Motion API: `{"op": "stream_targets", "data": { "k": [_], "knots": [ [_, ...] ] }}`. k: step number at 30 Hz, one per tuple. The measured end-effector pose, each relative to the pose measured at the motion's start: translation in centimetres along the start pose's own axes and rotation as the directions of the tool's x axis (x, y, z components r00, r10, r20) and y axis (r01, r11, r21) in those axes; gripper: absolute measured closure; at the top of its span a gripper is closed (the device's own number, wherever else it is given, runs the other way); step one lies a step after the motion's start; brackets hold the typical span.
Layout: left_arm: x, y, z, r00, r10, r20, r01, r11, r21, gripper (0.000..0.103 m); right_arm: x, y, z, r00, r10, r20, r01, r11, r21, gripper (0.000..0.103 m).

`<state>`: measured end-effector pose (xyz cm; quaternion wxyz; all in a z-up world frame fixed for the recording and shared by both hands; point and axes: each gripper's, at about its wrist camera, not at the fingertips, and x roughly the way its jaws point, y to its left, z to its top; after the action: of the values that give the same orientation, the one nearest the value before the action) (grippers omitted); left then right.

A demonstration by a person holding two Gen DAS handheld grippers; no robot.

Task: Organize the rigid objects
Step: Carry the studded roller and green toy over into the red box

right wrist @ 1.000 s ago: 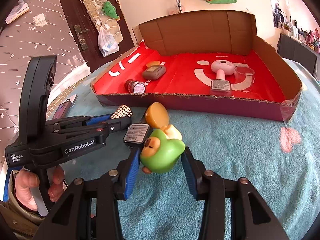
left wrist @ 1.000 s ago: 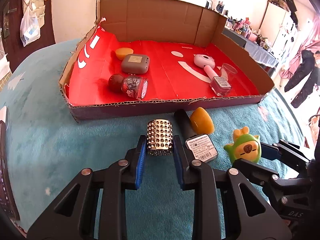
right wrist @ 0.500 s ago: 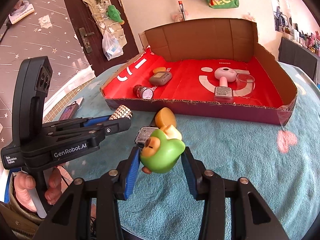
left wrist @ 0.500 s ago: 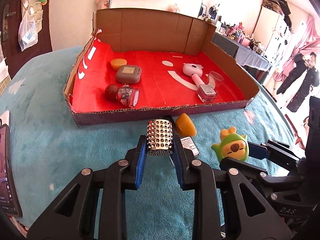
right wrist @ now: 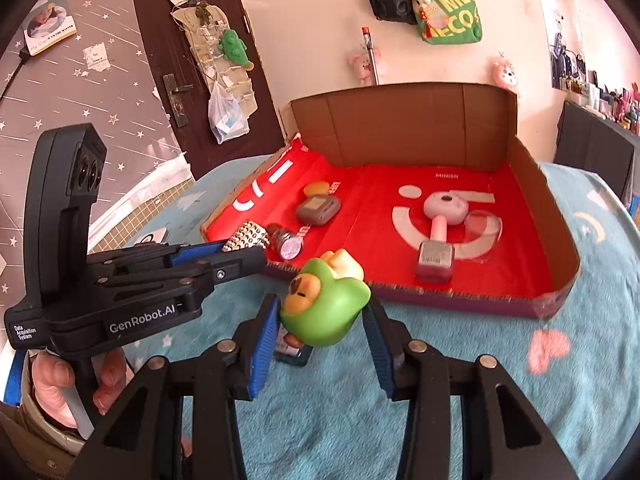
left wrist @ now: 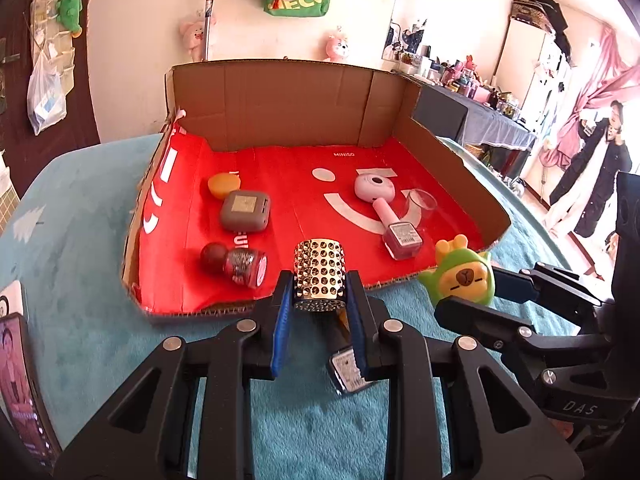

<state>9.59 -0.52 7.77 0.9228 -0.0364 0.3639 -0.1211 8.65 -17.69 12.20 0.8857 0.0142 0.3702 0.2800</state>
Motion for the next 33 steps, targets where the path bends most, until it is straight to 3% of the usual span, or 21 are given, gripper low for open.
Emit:
{"op": "stream_targets", "data": {
  "k": [12, 24, 33],
  "knots": [
    [3.8, 0.8, 1.3, 0.998, -0.005, -0.068, 0.005, 1.000, -0.001, 0.079, 4.0, -3.3, 3.2, 0.998, -0.005, -0.058, 0.008, 0.999, 0.052, 0.058],
    [7.3, 1.8, 1.2, 0.989, 0.002, -0.145, -0.004, 1.000, -0.013, 0.079, 8.4, -5.4, 3.5, 0.985, 0.055, -0.162, -0.031, 0.989, 0.147, 0.058],
    [8.6, 2.3, 1.3, 0.988, 0.013, -0.154, -0.016, 1.000, -0.021, 0.079, 9.9, -5.8, 3.6, 0.982, 0.032, -0.186, -0.006, 0.990, 0.141, 0.058]
  ]
}}
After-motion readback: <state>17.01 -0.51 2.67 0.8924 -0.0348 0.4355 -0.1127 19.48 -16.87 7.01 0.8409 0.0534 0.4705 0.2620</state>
